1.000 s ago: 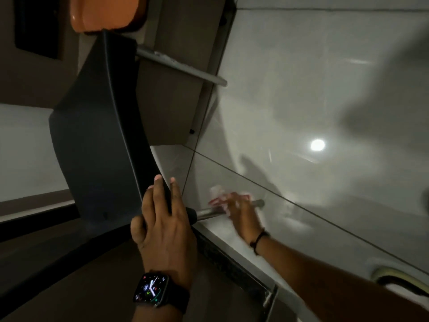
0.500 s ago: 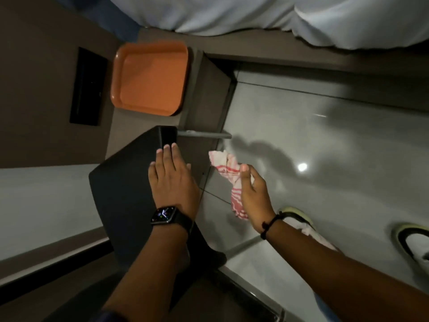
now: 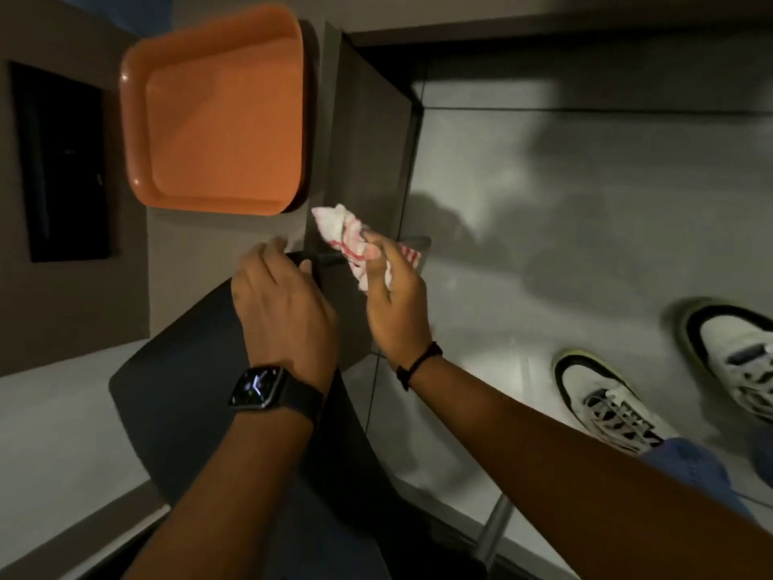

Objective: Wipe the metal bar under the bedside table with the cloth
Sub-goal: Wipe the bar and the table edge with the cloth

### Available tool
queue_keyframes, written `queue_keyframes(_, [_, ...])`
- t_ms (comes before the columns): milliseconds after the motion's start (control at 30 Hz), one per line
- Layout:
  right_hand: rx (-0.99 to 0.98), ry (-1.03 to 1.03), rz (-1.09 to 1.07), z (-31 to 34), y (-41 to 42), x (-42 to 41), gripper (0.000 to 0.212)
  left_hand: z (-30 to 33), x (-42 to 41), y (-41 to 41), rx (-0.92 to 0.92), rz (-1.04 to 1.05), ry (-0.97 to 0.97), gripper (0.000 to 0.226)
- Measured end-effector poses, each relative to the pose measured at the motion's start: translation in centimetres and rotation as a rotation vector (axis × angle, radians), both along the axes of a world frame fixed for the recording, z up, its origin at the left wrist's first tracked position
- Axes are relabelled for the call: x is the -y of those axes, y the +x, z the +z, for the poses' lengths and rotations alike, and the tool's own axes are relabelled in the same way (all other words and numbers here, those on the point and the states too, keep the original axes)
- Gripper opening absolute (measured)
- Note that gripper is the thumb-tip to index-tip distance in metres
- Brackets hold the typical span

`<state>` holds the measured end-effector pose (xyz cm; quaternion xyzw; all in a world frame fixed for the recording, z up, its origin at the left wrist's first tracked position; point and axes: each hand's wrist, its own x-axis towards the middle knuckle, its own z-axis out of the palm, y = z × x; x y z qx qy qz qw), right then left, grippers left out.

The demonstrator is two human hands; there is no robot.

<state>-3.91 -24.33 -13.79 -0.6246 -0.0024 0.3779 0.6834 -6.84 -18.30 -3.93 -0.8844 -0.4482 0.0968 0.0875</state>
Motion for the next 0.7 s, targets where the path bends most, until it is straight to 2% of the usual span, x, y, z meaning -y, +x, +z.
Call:
queue_keyframes(100, [0.024, 0.063, 0.202, -0.9, -1.2, -2.0, 0.04, -0.3, 1.1, 0.0, 0.014, -0.004, 0.006, 0.038])
queue_keyframes(167, [0.025, 0.06, 0.198, -2.6, -1.5, -2.9, 0.038, -0.5, 1.4, -0.2, 0.027, 0.013, 0.0, 0.039])
queue_keyframes(300, [-0.23, -0.177, 0.205, -7.0, 1.7, -4.1, 0.046, -0.9, 1.3, -0.3, 0.036, 0.012, 0.02, 0.041])
queue_keyframes(367, [-0.227, -0.244, 0.263, -7.5, 2.2, -4.4, 0.043, -0.8, 1.4, -0.2, 0.011, 0.022, 0.02, 0.043])
queue_keyframes(433, [-0.205, -0.09, 0.22, -4.2, 1.3, -4.1, 0.038, -0.6, 1.5, 0.0, -0.007, 0.042, 0.011, 0.045])
queue_keyframes(533, [-0.038, 0.248, 0.116, 0.4, -1.0, -2.5, 0.038, -0.4, 1.7, 0.5, 0.003, 0.056, -0.021, 0.047])
queue_keyframes(633, [0.026, 0.236, 0.242, -1.4, -1.2, -2.4, 0.042, -0.2, 1.5, 0.5, -0.002, 0.039, -0.031, 0.047])
queue_keyframes(700, [-0.071, 0.111, 0.298, -3.7, -0.5, -2.9, 0.042, -0.5, 1.4, 0.1, -0.018, 0.022, 0.003, 0.045])
